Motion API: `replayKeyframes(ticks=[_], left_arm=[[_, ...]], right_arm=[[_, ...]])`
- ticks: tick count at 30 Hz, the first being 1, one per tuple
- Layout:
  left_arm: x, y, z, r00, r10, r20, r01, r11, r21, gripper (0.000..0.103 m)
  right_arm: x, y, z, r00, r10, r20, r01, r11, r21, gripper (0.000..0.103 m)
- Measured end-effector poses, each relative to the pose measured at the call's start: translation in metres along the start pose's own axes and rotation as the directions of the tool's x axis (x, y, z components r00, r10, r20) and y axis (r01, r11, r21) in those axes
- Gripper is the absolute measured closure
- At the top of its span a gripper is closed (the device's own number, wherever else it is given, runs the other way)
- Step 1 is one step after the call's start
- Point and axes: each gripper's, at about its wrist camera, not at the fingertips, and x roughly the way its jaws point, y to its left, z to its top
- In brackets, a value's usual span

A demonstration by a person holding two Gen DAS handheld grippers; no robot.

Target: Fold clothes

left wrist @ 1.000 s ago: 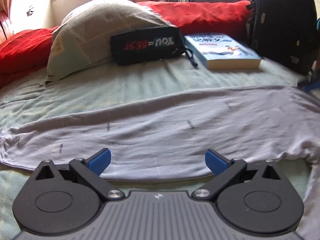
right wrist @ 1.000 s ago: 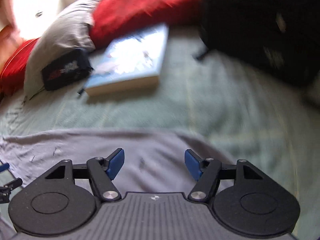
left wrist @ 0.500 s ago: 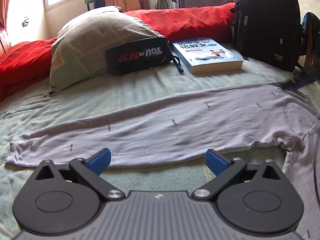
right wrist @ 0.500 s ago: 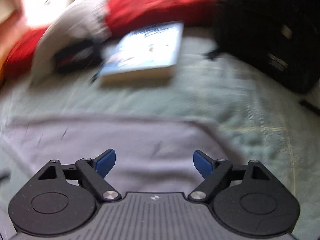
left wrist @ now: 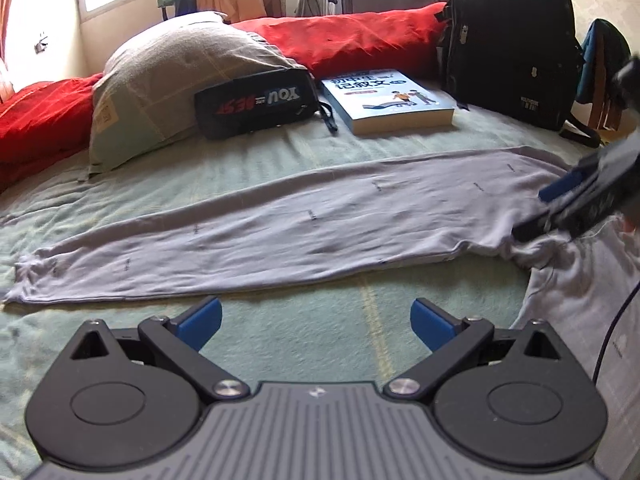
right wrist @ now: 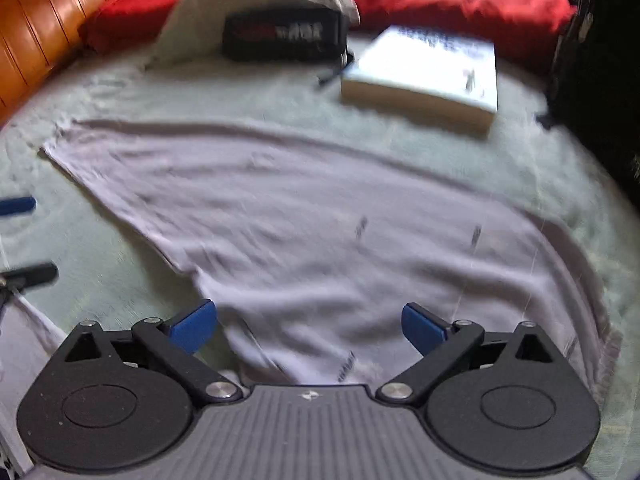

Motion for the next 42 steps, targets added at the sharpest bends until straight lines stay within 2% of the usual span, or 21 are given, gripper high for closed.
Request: replayKeyframes(ticks=[3, 11, 17, 21, 24, 27, 29, 31, 34, 39, 42], left_arm=[[0.000, 0.010, -0.001, 1.000, 0.013, -0.001, -0.013, 1.000, -0.024, 0.003], [0.007, 0.051, -0.003, 0.997, 0.070, -0.026, -0.072, 0.993, -0.089, 0.003], [0.024, 0.097, 0.007, 0.993, 0.118, -0.024, -0.120, 0.984, -0.129, 0.003], [0.053, 0.133, 0.017, 0.991, 0.131, -0.027, -0.134, 0.977, -0.164, 0.003], [0.081, 0.158, 0.022, 0.984, 0.174, -0.037, -0.178, 0.966, -0.186, 0.003], [0.105, 0.181, 0.018, 0.968, 0.243, -0.060, -0.251, 0.943, -0.217, 0.006], [0.112, 0.192, 0.011, 0.964, 0.251, -0.084, -0.264, 0.933, -0.245, 0.005], [0.108, 0.196, 0.004, 0.972, 0.219, -0.082, -0.233, 0.933, -0.273, 0.005], [0.100, 0.196, -0.004, 0.977, 0.197, -0.087, -0.213, 0.942, -0.258, 0.005], [0.094, 0.196, -0.009, 0.980, 0.186, -0.072, -0.198, 0.952, -0.235, 0.005], [0.082, 0.196, -0.010, 0.980, 0.193, -0.054, -0.200, 0.953, -0.226, 0.005]], right_arm=[[0.002, 0.010, 0.007, 0.999, -0.023, 0.024, 0.024, 0.999, -0.025, 0.001], [0.023, 0.046, 0.044, 0.993, 0.101, 0.060, -0.098, 0.994, -0.043, 0.001], [0.050, 0.081, 0.076, 0.983, 0.178, 0.038, -0.171, 0.974, -0.151, 0.002], [0.061, 0.094, 0.092, 0.965, 0.257, 0.047, -0.241, 0.947, -0.214, 0.003], [0.066, 0.101, 0.107, 0.956, 0.284, 0.076, -0.257, 0.932, -0.256, 0.017], [0.079, 0.108, 0.127, 0.963, 0.253, 0.097, -0.221, 0.939, -0.263, 0.029], [0.092, 0.115, 0.142, 0.970, 0.221, 0.099, -0.188, 0.945, -0.267, 0.046], [0.108, 0.122, 0.156, 0.974, 0.208, 0.093, -0.176, 0.946, -0.272, 0.050], [0.128, 0.135, 0.173, 0.975, 0.202, 0.091, -0.170, 0.944, -0.282, 0.051], [0.151, 0.158, 0.179, 0.973, 0.217, 0.074, -0.188, 0.940, -0.283, 0.051], [0.133, 0.172, 0.160, 0.956, 0.285, 0.072, -0.237, 0.893, -0.381, 0.052]])
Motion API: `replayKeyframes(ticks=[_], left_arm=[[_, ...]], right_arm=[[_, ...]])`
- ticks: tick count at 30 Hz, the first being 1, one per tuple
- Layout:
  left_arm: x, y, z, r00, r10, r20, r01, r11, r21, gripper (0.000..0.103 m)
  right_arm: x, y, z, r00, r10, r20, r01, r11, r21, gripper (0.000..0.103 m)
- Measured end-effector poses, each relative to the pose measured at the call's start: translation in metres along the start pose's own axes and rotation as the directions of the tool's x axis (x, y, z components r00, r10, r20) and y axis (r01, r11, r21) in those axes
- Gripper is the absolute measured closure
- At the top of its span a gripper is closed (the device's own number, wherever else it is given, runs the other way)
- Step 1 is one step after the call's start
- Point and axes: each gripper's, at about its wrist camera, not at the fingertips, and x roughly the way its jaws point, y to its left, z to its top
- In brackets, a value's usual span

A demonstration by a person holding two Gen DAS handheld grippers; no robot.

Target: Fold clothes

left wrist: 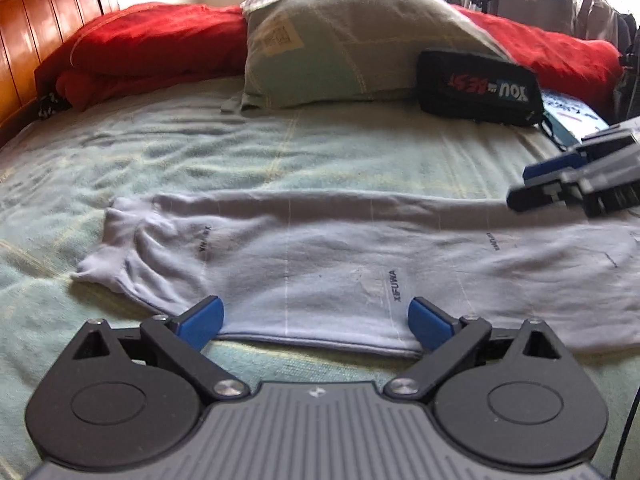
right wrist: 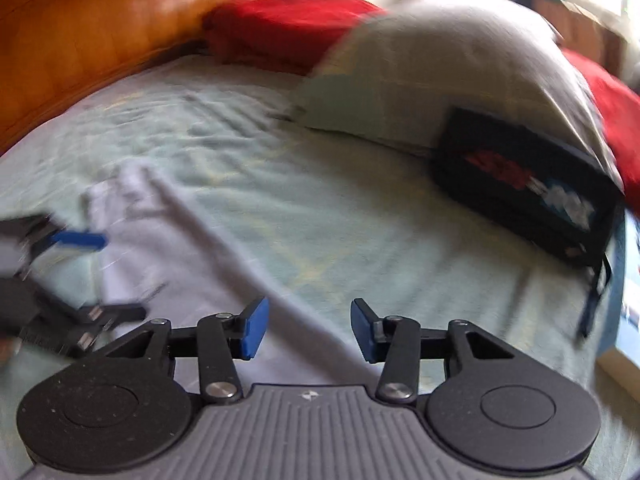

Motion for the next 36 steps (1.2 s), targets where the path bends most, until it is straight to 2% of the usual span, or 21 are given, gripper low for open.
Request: replayKeyframes(ticks=[2, 5, 7, 9, 12, 13, 14, 17, 18, 19, 20, 22, 23, 25, 29, 33, 36], left_arm=[[-0.009, 0.005, -0.002, 1.000, -0.005, -0.008, 0.005, 1.000, -0.012, 0.006], [-0.021, 0.015, -0.008, 0.999, -0.034, -0.022, 0.033, 0.998, -0.047, 0.008], [-0.026, 0.024, -0.012, 0.998, -0.053, -0.032, 0.050, 0.995, -0.086, 0.008], [-0.022, 0.040, -0.016, 0.996, -0.075, -0.038, 0.068, 0.983, -0.172, 0.012], [-0.016, 0.069, -0.016, 0.992, -0.127, -0.001, 0.119, 0.935, -0.335, 0.014], [-0.013, 0.078, -0.014, 0.991, -0.136, 0.011, 0.130, 0.914, -0.383, 0.016], [-0.008, 0.086, -0.011, 0.990, -0.139, 0.020, 0.135, 0.893, -0.429, 0.017], [0.005, 0.107, -0.006, 0.991, -0.126, 0.048, 0.132, 0.829, -0.544, 0.027], [0.008, 0.110, -0.004, 0.993, -0.110, 0.053, 0.121, 0.819, -0.560, 0.035], [0.010, 0.111, -0.003, 0.996, -0.080, 0.045, 0.092, 0.823, -0.561, 0.049], [0.012, 0.110, -0.001, 0.999, -0.044, 0.031, 0.054, 0.830, -0.555, 0.058], [0.013, 0.111, 0.002, 1.000, 0.016, 0.007, -0.010, 0.840, -0.543, 0.090], [0.012, 0.112, 0.003, 0.999, 0.034, 0.000, -0.028, 0.843, -0.537, 0.093], [0.007, 0.115, 0.003, 0.999, 0.041, 0.003, -0.032, 0.843, -0.536, 0.097], [-0.004, 0.119, 0.001, 0.999, 0.043, 0.016, -0.027, 0.845, -0.535, 0.097], [-0.016, 0.112, 0.001, 0.997, 0.073, 0.024, -0.053, 0.876, -0.479, 0.097], [-0.020, 0.112, -0.002, 0.997, 0.082, 0.009, -0.068, 0.881, -0.469, 0.097]], right_arm=[[-0.013, 0.019, -0.010, 0.998, 0.060, 0.001, -0.060, 0.994, -0.087, 0.054], [-0.028, 0.054, -0.031, 0.993, 0.117, -0.036, -0.122, 0.963, -0.239, 0.055], [-0.030, 0.074, -0.042, 0.993, 0.108, -0.049, -0.118, 0.936, -0.331, 0.055], [-0.025, 0.089, -0.050, 0.996, 0.066, -0.057, -0.084, 0.912, -0.402, 0.058], [-0.021, 0.092, -0.052, 0.999, 0.025, -0.037, -0.038, 0.908, -0.418, 0.067], [-0.021, 0.091, -0.051, 1.000, 0.010, -0.027, -0.021, 0.909, -0.415, 0.077], [-0.020, 0.090, -0.051, 1.000, -0.012, -0.017, 0.004, 0.910, -0.415, 0.081], [-0.019, 0.086, -0.049, 1.000, -0.026, -0.011, 0.020, 0.917, -0.398, 0.085], [-0.019, 0.085, -0.050, 1.000, -0.023, -0.010, 0.017, 0.920, -0.392, 0.086], [-0.019, 0.085, -0.050, 1.000, -0.019, -0.008, 0.014, 0.922, -0.387, 0.089], [-0.019, 0.085, -0.051, 1.000, -0.016, -0.006, 0.013, 0.923, -0.384, 0.092], [-0.020, 0.087, -0.053, 1.000, -0.014, 0.003, 0.014, 0.923, -0.384, 0.096], [-0.020, 0.089, -0.053, 1.000, -0.010, 0.005, 0.011, 0.924, -0.382, 0.096], [-0.022, 0.090, -0.053, 1.000, 0.008, 0.002, -0.006, 0.927, -0.376, 0.096], [-0.029, 0.085, -0.052, 0.998, 0.059, -0.007, -0.058, 0.943, -0.329, 0.097], [-0.039, 0.079, -0.049, 0.992, 0.125, -0.016, -0.125, 0.956, -0.264, 0.097], [-0.042, 0.076, -0.049, 0.984, 0.177, -0.036, -0.180, 0.958, -0.223, 0.097]])
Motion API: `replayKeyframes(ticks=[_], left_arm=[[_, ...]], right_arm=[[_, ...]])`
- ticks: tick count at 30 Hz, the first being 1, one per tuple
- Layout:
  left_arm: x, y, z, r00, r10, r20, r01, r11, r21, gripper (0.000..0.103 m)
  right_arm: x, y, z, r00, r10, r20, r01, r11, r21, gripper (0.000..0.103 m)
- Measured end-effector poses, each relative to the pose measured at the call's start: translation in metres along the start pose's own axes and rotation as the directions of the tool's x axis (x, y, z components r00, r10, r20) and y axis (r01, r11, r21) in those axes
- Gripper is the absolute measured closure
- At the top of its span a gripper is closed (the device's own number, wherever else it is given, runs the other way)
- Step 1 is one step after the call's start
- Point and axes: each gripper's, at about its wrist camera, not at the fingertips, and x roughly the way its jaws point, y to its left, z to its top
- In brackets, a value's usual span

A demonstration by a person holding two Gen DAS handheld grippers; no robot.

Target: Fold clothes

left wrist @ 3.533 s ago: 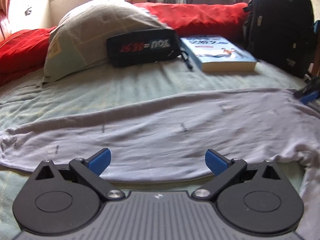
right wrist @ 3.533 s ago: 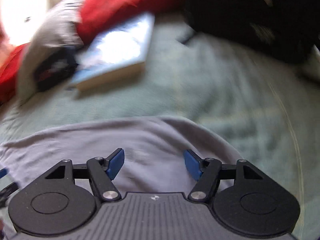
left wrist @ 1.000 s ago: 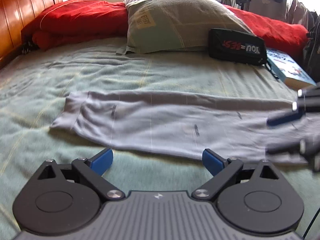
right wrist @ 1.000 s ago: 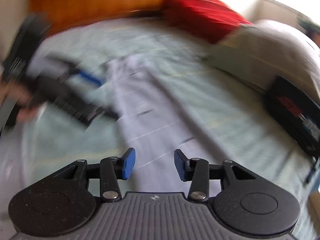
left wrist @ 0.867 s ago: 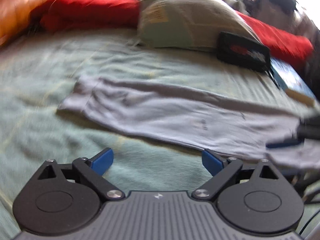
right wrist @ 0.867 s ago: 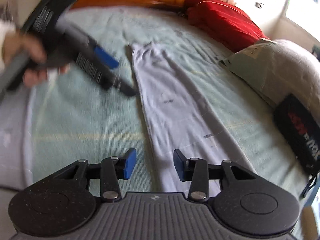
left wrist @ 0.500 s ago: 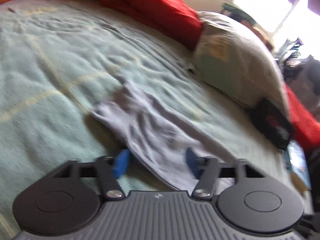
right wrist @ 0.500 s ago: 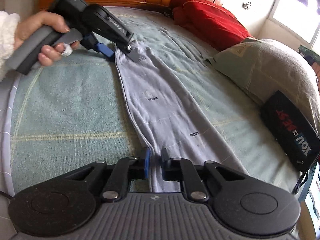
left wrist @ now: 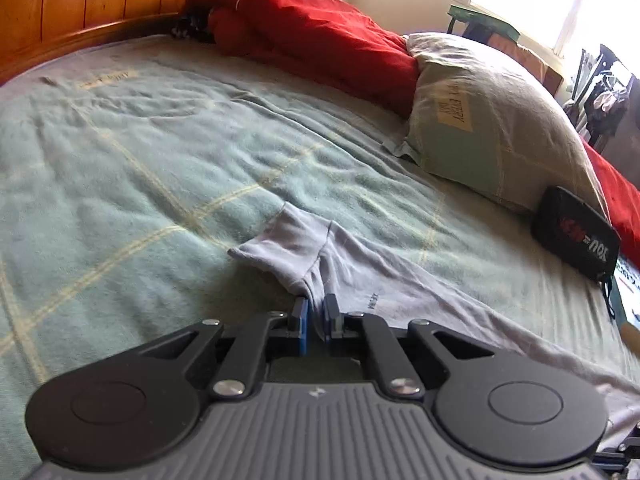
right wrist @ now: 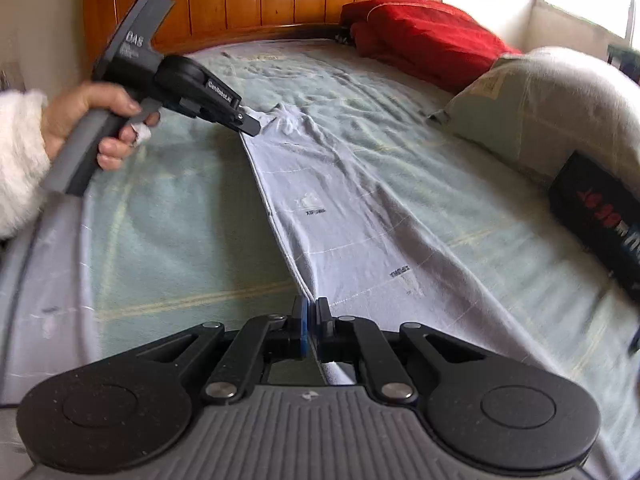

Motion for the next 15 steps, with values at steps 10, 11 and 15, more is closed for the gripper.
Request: replayKeyframes(ticks=[10, 11, 15], left_arm=[[-0.009, 0.005, -0.009, 0.998, 0.026, -0.048, -0.023, 0.998, 0.062, 0.085], [-0.011, 0.006, -0.009, 0.999, 0.019, -0.048, -0.017, 0.998, 0.058, 0.085], [-0.014, 0.015, -0.009, 0.999, 0.008, -0.038, -0.007, 1.000, 0.024, 0.070]], right_arm=[[-0.012, -0.006, 0.000, 0.993, 0.119, -0.016, -0.118, 0.992, 0.035, 0.091], [-0.018, -0.010, 0.002, 0.994, 0.110, 0.001, -0.110, 0.993, 0.035, 0.091], [-0.046, -0.047, 0.015, 0.995, 0.031, 0.091, -0.039, 0.995, 0.089, 0.087]])
